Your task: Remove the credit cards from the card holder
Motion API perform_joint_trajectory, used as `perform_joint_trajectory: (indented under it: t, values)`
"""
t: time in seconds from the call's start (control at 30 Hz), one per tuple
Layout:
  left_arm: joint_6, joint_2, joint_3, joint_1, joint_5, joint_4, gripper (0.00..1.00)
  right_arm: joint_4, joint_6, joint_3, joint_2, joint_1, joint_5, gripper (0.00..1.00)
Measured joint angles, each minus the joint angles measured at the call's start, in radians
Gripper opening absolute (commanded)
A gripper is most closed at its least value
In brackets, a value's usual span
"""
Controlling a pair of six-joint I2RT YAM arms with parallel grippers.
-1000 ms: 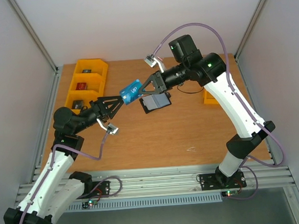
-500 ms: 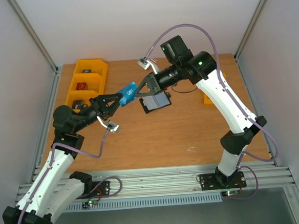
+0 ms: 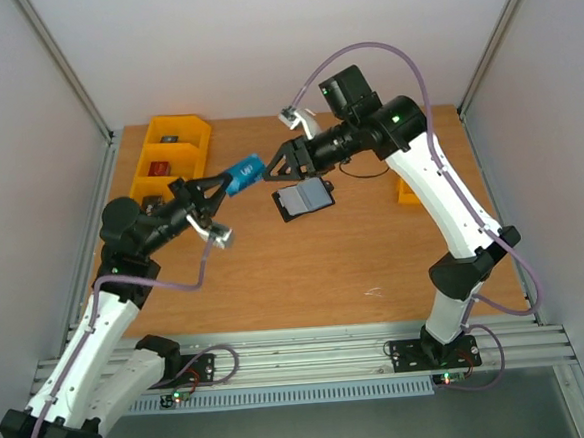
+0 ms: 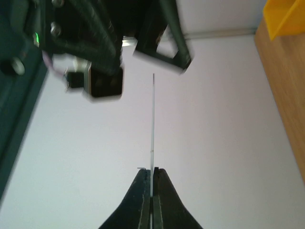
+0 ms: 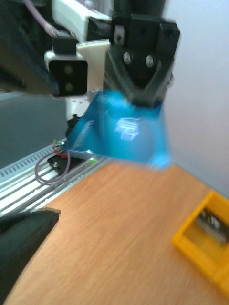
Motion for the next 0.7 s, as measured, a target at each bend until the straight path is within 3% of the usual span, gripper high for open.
perform_joint_trajectory:
  t: [0.03,0.07,0.2,0.37,0.7]
  values:
    - [-0.013,0.013,0.032,0.0,-0.045,-0.05,0.0,-0.001,0.008,-0.001,-0.002,-0.012,0.023,0.92]
    - [-0.029,0.031,0.071,-0.001,-0.091,-0.097,0.0,0.002,0.014,-0.009,-0.007,-0.029,0.049,0.98]
    - [-0.078,0.129,0.221,0.027,-0.241,-0.249,0.0,0.034,0.03,-0.097,-0.066,-0.113,0.138,0.99]
    - [-0.09,0.322,0.372,0.156,-0.34,-0.435,0.0,0.09,0.037,-0.207,-0.159,-0.226,0.182,0.98]
    - [-0.094,0.913,0.82,0.391,-0.42,-0.609,0.0,0.133,0.003,-0.245,-0.146,-0.341,0.175,0.99]
